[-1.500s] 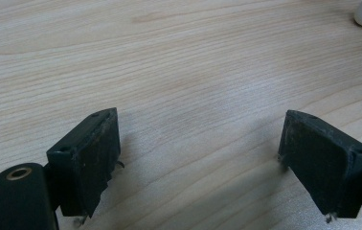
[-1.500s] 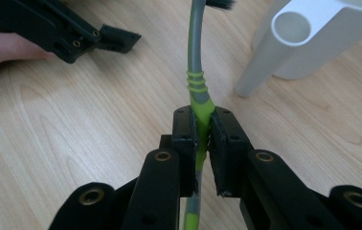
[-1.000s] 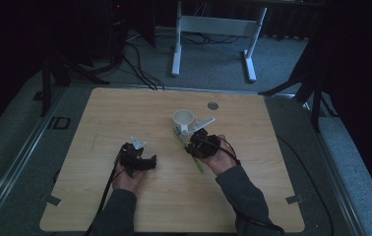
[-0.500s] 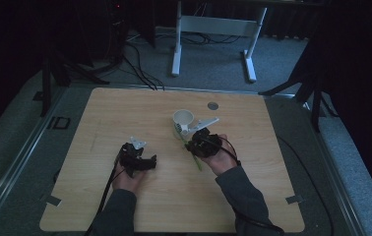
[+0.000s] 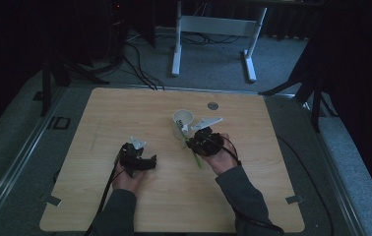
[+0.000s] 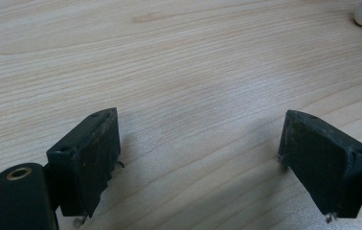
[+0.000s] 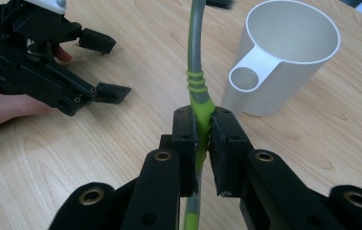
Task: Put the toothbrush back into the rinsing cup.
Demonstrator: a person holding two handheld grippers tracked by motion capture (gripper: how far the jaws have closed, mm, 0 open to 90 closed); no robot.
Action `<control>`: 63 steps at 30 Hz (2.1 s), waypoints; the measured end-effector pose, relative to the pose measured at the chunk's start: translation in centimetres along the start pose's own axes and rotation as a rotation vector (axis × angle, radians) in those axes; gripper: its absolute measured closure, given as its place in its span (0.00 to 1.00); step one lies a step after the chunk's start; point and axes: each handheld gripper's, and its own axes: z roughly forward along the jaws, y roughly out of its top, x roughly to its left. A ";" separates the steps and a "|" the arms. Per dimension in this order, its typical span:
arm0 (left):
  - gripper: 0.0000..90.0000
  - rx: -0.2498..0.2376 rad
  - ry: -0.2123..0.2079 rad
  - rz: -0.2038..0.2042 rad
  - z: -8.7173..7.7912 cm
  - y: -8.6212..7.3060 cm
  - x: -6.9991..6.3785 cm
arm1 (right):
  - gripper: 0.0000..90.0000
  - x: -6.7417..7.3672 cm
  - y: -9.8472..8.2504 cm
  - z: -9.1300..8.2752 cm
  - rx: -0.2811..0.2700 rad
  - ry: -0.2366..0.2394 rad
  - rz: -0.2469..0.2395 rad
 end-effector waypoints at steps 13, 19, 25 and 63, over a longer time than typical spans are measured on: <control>0.16 -0.002 0.000 -0.002 0.0 0.0 0.0 | 0.90 -0.1 0.1 -0.4 -0.056 -0.023 0.015; 0.16 0.002 0.000 0.000 0.0 0.0 0.0 | 0.90 -0.3 0.2 -0.6 -0.084 -0.038 0.030; 0.16 0.001 0.000 0.000 0.0 0.0 0.0 | 0.90 -0.4 0.3 -0.7 -0.104 -0.046 0.036; 0.16 0.001 0.000 0.001 0.0 0.0 0.0 | 0.90 -1.7 0.3 -1.2 -0.218 -0.082 0.086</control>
